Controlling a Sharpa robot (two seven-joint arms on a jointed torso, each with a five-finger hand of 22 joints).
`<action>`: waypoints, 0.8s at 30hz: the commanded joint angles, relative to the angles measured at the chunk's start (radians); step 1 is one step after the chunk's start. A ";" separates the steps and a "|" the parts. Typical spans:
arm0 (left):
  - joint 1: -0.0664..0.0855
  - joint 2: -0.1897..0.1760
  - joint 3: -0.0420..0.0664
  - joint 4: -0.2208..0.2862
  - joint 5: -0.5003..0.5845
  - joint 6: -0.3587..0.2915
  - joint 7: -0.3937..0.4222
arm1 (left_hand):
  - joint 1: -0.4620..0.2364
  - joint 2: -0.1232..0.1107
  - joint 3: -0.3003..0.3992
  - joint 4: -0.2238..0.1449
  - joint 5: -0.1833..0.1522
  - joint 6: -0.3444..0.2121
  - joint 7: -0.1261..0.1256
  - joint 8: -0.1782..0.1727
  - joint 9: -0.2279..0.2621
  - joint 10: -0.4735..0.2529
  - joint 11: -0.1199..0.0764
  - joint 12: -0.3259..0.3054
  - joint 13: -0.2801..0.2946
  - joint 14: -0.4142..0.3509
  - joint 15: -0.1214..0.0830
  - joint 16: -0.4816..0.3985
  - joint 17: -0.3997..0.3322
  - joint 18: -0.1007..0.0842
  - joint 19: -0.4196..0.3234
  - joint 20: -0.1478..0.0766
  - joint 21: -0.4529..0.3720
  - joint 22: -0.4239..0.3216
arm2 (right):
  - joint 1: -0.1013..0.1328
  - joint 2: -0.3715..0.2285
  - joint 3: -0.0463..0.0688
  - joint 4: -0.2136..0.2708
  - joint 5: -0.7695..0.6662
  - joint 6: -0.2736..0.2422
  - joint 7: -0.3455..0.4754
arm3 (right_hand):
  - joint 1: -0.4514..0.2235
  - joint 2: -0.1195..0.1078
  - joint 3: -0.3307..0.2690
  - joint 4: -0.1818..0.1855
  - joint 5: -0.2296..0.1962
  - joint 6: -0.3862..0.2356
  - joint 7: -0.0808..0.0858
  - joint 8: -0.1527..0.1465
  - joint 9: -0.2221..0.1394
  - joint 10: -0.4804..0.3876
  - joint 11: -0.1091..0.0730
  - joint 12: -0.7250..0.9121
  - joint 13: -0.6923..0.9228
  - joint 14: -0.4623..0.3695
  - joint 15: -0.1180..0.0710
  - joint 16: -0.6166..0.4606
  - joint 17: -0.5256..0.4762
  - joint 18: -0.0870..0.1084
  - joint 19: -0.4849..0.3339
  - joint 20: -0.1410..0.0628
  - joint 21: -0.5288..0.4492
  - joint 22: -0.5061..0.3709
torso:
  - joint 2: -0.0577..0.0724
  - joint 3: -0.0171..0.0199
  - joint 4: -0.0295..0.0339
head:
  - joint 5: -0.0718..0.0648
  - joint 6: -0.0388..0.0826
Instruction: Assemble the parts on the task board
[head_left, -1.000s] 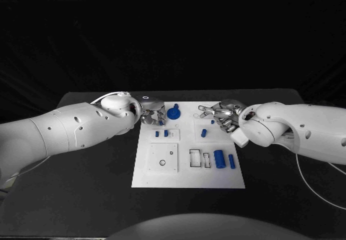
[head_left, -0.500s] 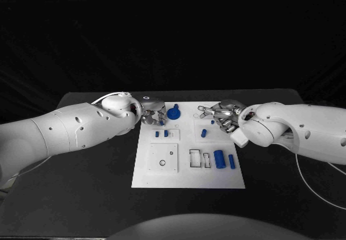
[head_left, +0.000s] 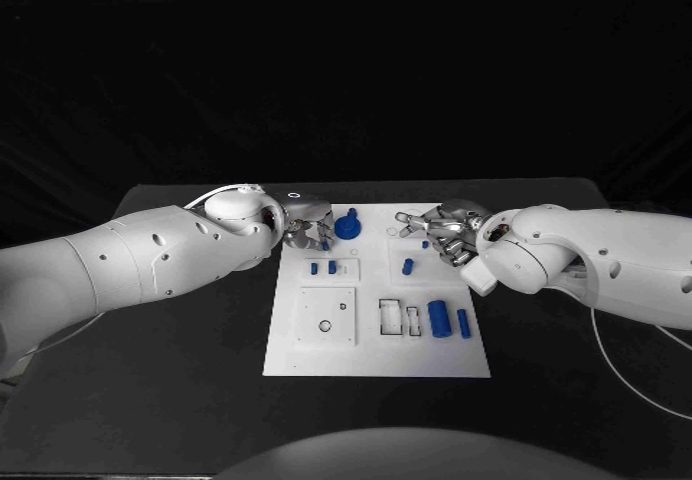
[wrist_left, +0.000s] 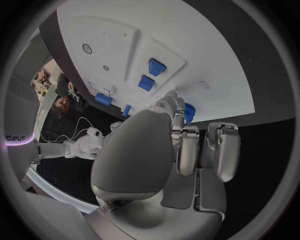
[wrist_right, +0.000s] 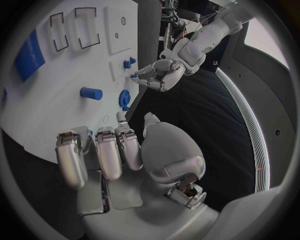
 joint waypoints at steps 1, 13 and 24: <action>0.000 0.003 0.000 0.000 0.005 0.004 0.009 | -0.003 0.002 0.001 0.003 0.004 -0.001 0.001 0.002 0.001 -0.009 0.002 -0.005 -0.001 0.104 -0.002 0.003 0.263 -0.008 0.105 -0.008 0.002 0.263 | -0.001 0.000 0.000 0.001 -0.006 0.015 0.000 | 0.010 0.003 -0.004 0.001 0.007 0.004 0.014 0.005 0.001 0.105 0.007 0.004 0.262 0.106 0.007 0.004 0.263 -0.007 0.105 0.010 0.004 0.264 | 0.000 -0.0001 0.0003 | -0.001 0.000; 0.000 0.011 0.000 -0.003 -0.005 0.020 -0.008 | -0.004 0.002 0.001 0.003 0.004 -0.002 0.001 0.001 0.001 -0.010 0.002 -0.005 -0.001 0.104 -0.002 0.003 0.263 -0.008 0.105 -0.008 0.002 0.263 | -0.001 0.000 0.000 0.001 -0.006 0.019 -0.003 | 0.010 0.003 -0.004 0.001 0.007 0.004 0.014 0.005 0.001 0.105 0.007 0.004 0.262 0.106 0.007 0.004 0.263 -0.007 0.105 0.010 0.004 0.264 | 0.000 0.0005 0.0007 | 0.002 -0.001; -0.001 0.026 0.000 -0.010 -0.015 0.050 0.001 | -0.003 0.002 0.002 0.003 0.004 -0.003 0.001 0.000 0.001 -0.012 0.002 -0.005 -0.001 0.104 -0.002 0.003 0.263 -0.008 0.105 -0.008 0.002 0.263 | -0.001 0.001 0.000 0.002 -0.006 0.028 -0.010 | 0.011 0.003 -0.005 0.001 0.008 0.003 0.014 0.006 0.001 0.105 0.008 0.004 0.262 0.106 0.007 0.004 0.263 -0.007 0.105 0.010 0.004 0.264 | 0.000 0.0005 0.0009 | 0.002 -0.005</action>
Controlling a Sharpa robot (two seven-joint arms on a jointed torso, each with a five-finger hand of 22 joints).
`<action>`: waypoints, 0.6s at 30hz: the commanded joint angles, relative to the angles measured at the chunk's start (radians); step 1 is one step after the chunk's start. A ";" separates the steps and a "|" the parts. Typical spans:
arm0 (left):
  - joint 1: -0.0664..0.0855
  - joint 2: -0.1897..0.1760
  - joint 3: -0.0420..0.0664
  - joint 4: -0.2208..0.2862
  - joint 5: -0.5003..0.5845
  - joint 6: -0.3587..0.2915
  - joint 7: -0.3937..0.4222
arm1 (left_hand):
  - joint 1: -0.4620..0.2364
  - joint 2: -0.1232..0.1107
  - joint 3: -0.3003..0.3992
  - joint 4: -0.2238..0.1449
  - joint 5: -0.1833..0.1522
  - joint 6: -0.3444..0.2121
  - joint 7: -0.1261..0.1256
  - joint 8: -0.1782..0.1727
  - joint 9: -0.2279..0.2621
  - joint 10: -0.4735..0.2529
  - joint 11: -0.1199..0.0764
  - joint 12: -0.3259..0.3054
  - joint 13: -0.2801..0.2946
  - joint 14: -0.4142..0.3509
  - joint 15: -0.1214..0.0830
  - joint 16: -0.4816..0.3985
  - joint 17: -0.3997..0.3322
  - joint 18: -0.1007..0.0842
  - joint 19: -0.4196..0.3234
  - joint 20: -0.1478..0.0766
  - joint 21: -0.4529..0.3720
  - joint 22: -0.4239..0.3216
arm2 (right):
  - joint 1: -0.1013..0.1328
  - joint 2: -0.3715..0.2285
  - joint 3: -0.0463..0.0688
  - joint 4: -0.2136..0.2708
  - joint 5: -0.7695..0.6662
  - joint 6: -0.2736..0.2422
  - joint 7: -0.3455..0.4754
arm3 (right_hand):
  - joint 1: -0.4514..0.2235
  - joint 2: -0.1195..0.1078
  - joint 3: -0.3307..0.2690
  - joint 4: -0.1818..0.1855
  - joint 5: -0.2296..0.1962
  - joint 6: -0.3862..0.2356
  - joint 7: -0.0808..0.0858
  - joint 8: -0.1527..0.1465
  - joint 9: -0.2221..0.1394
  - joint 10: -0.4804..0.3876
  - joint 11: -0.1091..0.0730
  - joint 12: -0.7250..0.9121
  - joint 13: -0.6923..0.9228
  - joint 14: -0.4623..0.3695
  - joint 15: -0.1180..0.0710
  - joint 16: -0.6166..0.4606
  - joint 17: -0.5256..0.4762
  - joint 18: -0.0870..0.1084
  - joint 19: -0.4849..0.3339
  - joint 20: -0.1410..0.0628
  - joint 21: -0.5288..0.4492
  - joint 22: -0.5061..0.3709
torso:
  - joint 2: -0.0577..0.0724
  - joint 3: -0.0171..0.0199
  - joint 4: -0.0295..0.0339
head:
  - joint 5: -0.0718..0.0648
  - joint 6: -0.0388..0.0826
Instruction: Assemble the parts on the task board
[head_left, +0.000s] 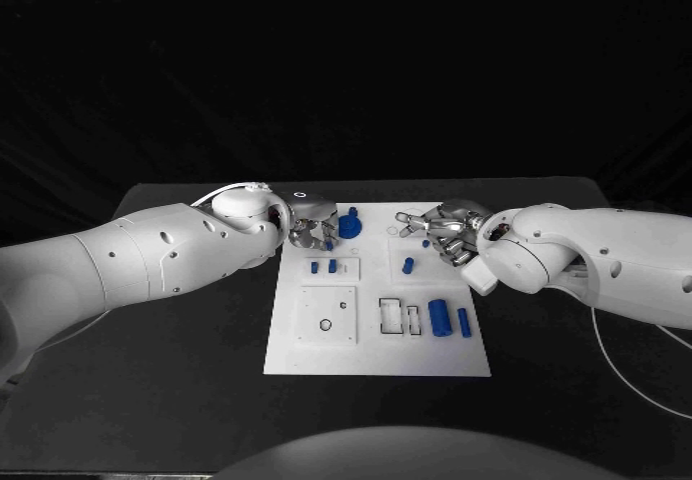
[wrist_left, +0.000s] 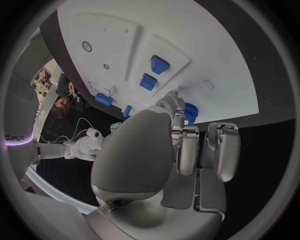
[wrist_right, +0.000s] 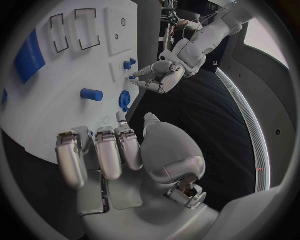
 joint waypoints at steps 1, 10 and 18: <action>-0.001 0.004 0.000 0.000 -0.012 0.031 0.005 | -0.003 0.002 0.002 0.003 0.006 -0.003 0.001 0.004 0.001 -0.008 -0.002 -0.005 -0.001 0.104 -0.002 0.003 0.263 -0.008 0.105 -0.008 0.002 0.263 | -0.001 0.000 0.000 0.002 -0.006 0.023 -0.005 | 0.011 0.003 -0.005 0.001 0.003 0.003 0.014 0.006 0.001 0.105 0.008 0.004 0.262 0.106 0.007 0.004 0.263 -0.007 0.105 0.010 0.004 0.263 | 0.000 0.0000 0.0010 | 0.001 -0.002; -0.001 0.003 0.000 -0.004 -0.018 0.039 -0.001 | -0.003 0.002 0.002 0.003 0.006 -0.004 0.001 0.003 0.001 -0.009 -0.002 -0.005 -0.001 0.104 -0.002 0.003 0.263 -0.008 0.105 -0.008 0.002 0.263 | -0.001 -0.001 0.000 0.003 -0.006 0.029 -0.008 | 0.011 0.003 -0.005 0.000 0.004 0.003 0.014 0.006 0.001 0.105 0.008 0.004 0.262 0.106 0.007 0.004 0.263 -0.007 0.105 0.010 0.004 0.263 | 0.000 0.0000 -0.0001 | -0.001 -0.001; -0.002 0.005 0.000 -0.010 -0.027 0.038 -0.004 | -0.002 0.002 0.003 0.002 0.006 -0.004 0.001 0.002 0.001 -0.010 -0.002 -0.005 -0.001 0.104 -0.002 0.003 0.263 -0.008 0.105 -0.008 0.002 0.263 | -0.001 -0.002 0.000 0.002 -0.006 0.032 -0.011 | 0.011 0.003 -0.005 0.000 0.004 0.003 0.014 0.006 0.001 0.105 0.008 0.004 0.262 0.106 0.007 0.004 0.263 -0.007 0.105 0.010 0.004 0.263 | 0.000 -0.0015 0.0011 | -0.003 0.001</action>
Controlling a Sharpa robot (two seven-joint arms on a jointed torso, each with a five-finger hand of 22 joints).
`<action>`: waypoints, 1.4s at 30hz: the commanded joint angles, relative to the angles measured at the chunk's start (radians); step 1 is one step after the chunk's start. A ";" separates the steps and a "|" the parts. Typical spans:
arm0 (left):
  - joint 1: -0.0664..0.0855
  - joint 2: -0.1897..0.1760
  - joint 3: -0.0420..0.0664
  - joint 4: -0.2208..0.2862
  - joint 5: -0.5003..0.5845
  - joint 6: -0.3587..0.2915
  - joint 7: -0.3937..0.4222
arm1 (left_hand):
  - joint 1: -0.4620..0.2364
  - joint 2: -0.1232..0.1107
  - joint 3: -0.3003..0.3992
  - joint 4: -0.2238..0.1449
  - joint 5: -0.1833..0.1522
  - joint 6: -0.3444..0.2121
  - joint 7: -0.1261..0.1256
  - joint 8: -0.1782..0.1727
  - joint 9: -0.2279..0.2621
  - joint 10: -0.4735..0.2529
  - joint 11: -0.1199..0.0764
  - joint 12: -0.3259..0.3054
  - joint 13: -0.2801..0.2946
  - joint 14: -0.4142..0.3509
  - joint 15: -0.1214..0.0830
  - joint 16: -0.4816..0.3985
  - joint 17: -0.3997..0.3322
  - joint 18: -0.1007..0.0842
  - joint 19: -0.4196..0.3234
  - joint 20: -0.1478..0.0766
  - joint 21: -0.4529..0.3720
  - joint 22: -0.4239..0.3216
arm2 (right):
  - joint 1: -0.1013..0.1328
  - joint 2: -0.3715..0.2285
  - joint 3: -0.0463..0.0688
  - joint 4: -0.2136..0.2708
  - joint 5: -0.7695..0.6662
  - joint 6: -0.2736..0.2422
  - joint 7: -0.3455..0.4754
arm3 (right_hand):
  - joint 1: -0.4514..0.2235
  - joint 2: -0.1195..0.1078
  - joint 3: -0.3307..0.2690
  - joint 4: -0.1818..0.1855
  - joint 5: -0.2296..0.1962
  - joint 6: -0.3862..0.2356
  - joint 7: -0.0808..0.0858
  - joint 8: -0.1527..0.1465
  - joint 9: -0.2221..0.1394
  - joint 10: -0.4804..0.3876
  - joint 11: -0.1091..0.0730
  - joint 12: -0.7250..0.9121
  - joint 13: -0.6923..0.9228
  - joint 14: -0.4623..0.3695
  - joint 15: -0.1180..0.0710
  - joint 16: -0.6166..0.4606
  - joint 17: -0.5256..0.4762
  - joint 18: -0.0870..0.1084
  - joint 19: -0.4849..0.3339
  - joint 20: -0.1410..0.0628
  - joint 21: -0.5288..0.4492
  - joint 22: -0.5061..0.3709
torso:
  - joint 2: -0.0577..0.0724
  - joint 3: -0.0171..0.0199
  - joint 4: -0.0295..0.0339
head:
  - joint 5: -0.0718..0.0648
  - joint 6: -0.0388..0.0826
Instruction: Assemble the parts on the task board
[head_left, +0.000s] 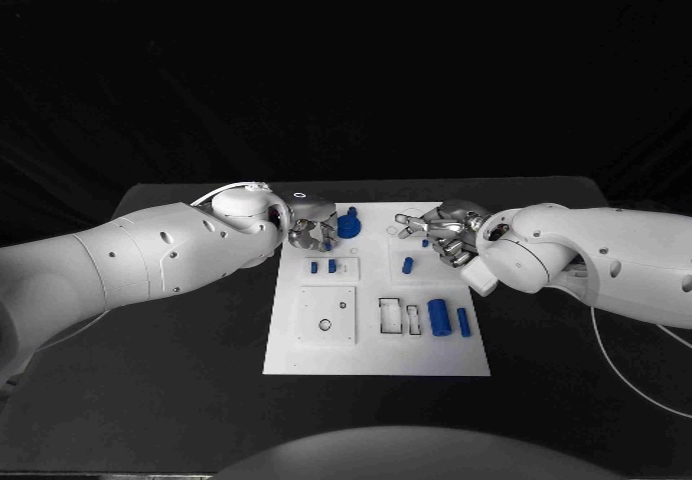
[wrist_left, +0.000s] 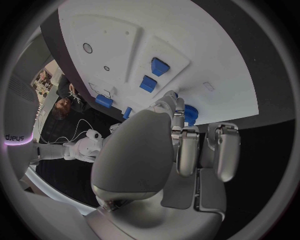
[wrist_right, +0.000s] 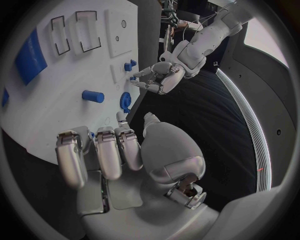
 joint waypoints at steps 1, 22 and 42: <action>-0.002 0.002 -0.001 -0.003 -0.019 0.022 -0.005 | -0.002 0.002 0.003 0.002 0.004 -0.001 0.001 0.003 0.001 -0.006 0.001 -0.005 -0.001 0.104 -0.002 0.003 0.263 -0.008 0.105 -0.008 0.002 0.263 | -0.001 0.000 0.000 0.000 -0.006 0.021 -0.004 | 0.007 -0.001 -0.005 0.000 0.004 0.003 0.014 0.006 0.002 0.105 0.008 0.004 0.262 0.106 0.007 0.004 0.263 -0.007 0.105 0.010 0.004 0.263 | 0.000 -0.0012 0.0009 | 0.000 0.002; -0.003 0.006 -0.001 -0.014 -0.013 0.054 -0.008 | -0.012 -0.020 0.008 0.005 0.003 -0.067 0.023 -0.024 -0.016 -0.087 0.030 -0.006 -0.002 0.104 0.022 0.003 0.263 -0.008 0.105 -0.003 0.002 0.263 | -0.001 0.002 0.000 -0.001 -0.006 0.024 -0.007 | 0.007 -0.001 -0.005 0.000 0.004 0.003 0.014 0.006 0.002 0.105 0.008 0.004 0.262 0.106 0.007 0.004 0.263 -0.007 0.105 0.010 0.004 0.263 | 0.000 -0.0003 -0.0002 | 0.002 0.005; -0.004 -0.005 -0.001 -0.012 0.001 -0.058 0.003 | -0.118 -0.107 -0.101 0.005 0.003 -0.191 0.055 -0.021 -0.051 -0.158 0.056 -0.002 0.001 0.104 0.038 0.003 0.263 -0.006 0.101 0.013 -0.002 0.262 | -0.001 0.000 0.000 -0.001 -0.007 0.022 -0.006 | 0.009 0.000 -0.005 0.000 0.004 0.003 0.014 0.006 0.002 0.105 0.008 0.004 0.262 0.106 0.007 0.004 0.263 -0.007 0.105 0.010 0.004 0.263 | 0.000 -0.0012 0.0010 | 0.000 0.006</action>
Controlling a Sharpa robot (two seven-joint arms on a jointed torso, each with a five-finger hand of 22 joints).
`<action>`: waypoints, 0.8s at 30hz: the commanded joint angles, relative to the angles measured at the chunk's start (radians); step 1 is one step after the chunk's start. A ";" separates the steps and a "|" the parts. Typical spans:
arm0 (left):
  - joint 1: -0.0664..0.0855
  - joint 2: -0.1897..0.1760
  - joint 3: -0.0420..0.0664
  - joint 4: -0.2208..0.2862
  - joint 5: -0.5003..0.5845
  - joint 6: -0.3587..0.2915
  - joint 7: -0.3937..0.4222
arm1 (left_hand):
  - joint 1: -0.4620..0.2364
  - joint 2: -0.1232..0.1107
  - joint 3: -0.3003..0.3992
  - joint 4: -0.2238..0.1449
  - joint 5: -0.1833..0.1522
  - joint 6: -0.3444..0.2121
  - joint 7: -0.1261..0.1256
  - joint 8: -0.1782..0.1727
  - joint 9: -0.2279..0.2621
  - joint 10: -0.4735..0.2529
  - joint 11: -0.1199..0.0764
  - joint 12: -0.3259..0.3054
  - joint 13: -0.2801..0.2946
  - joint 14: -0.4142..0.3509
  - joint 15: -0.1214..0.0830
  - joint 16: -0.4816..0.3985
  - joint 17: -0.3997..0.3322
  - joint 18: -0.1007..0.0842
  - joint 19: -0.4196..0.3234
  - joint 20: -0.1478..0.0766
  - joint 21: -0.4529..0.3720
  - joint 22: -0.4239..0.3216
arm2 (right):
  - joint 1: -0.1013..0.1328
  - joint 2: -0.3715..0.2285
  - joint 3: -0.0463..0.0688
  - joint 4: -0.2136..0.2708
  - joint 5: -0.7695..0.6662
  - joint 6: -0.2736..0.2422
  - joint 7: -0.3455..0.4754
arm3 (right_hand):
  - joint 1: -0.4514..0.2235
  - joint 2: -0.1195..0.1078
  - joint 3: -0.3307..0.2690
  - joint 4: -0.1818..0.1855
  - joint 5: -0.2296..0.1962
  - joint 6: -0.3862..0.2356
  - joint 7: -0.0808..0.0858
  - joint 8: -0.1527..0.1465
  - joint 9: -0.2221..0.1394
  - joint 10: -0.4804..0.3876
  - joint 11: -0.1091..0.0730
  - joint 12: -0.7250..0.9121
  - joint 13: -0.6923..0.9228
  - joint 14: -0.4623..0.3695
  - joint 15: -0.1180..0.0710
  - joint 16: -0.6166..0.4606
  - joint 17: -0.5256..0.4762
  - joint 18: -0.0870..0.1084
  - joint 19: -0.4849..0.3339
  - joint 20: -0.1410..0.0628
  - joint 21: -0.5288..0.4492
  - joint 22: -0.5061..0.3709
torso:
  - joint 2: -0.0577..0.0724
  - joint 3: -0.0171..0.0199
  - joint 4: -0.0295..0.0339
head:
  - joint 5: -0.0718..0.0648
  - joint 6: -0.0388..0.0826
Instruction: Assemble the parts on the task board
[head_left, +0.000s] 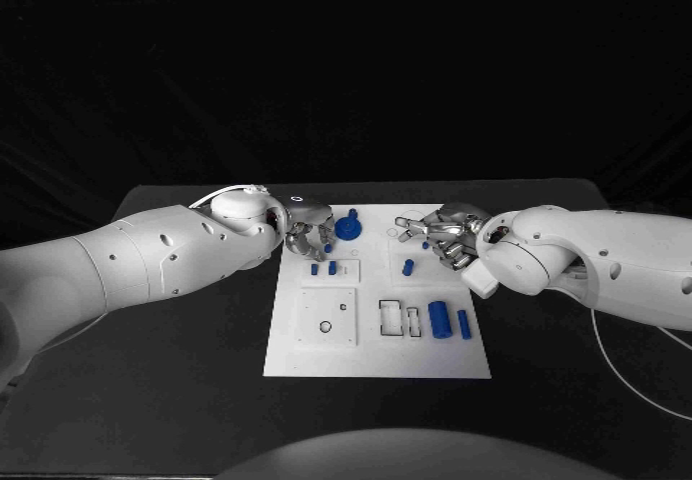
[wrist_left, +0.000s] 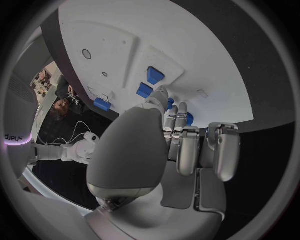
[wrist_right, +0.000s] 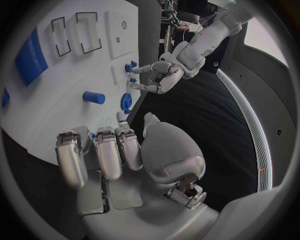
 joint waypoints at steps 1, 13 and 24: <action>0.000 -0.005 0.001 0.004 0.010 -0.087 0.013 | -0.012 0.001 -0.013 -0.001 0.003 -0.009 0.002 0.002 -0.001 -0.008 0.000 0.003 0.002 0.105 0.007 0.003 0.263 -0.006 0.101 0.006 -0.001 0.262 | -0.001 -0.001 0.000 0.000 -0.007 0.013 0.001 | 0.009 0.000 -0.005 0.000 0.004 0.003 0.014 0.006 0.001 0.105 0.008 0.004 0.262 0.106 0.007 0.004 0.264 -0.007 0.105 0.010 0.004 0.263 | 0.000 -0.0007 0.0003 | -0.001 0.001; 0.001 -0.046 0.007 0.030 0.064 -0.221 0.042 | -0.006 0.012 -0.021 -0.002 0.003 -0.020 0.010 0.001 -0.003 -0.004 0.006 0.007 0.003 0.105 0.011 0.003 0.263 -0.007 0.104 0.010 0.001 0.263 | -0.002 0.001 0.000 -0.003 -0.007 0.008 0.004 | 0.009 0.000 -0.005 0.000 0.004 0.003 0.014 0.006 0.001 0.105 0.008 0.004 0.262 0.106 0.007 0.004 0.264 -0.007 0.105 0.010 0.004 0.263 | -0.001 -0.0009 0.0004 | -0.004 0.005; 0.006 -0.142 0.023 0.093 0.235 -0.259 0.161 | -0.110 -0.018 -0.186 0.005 0.065 -0.032 0.013 0.003 -0.003 0.009 0.004 0.007 0.003 0.097 0.008 -0.009 0.242 0.008 0.057 0.010 -0.053 0.240 | 0.002 -0.012 0.000 0.011 -0.010 -0.053 0.063 | 0.028 -0.003 -0.009 -0.001 0.007 0.006 0.015 0.014 0.003 0.105 0.008 0.004 0.262 0.106 0.008 0.004 0.264 -0.007 0.105 0.011 0.004 0.263 | -0.001 -0.0002 0.0010 | -0.004 0.007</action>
